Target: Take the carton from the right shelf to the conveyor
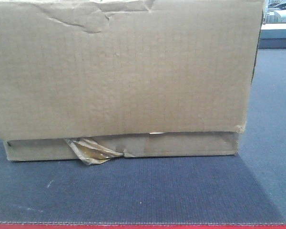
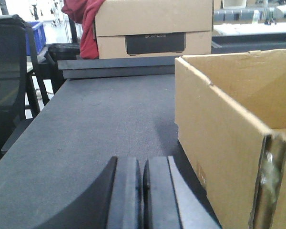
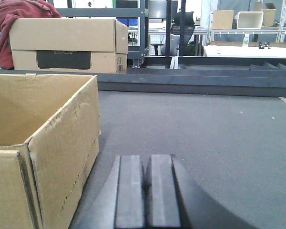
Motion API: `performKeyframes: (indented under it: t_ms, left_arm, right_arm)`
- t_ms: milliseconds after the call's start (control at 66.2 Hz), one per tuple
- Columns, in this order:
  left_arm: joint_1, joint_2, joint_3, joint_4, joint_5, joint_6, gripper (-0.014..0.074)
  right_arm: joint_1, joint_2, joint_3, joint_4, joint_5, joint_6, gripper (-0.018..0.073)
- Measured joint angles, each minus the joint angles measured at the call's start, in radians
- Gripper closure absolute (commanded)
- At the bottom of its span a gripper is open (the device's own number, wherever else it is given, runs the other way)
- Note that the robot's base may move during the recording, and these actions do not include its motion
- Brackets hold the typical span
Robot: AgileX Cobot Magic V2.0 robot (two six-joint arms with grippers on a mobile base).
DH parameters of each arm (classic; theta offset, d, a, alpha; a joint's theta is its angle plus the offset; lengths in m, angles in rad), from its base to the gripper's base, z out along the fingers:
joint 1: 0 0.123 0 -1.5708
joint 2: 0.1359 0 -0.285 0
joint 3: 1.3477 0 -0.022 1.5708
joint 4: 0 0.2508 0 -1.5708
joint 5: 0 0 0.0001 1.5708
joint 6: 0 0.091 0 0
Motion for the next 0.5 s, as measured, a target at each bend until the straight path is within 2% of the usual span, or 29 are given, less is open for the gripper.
performKeyframes:
  t_ms: [227,499]
  left_arm:
    - [0.013,-0.145,0.277,-0.074,-0.216,0.009,0.0582]
    - [0.017,-0.178,0.306,-0.078,-0.198,0.013,0.0582]
  right_arm:
    - [0.000,0.000,0.000,0.000,0.000,0.000,0.0637]
    - [0.000,-0.002,0.000,0.000,0.000,0.000,0.0637]
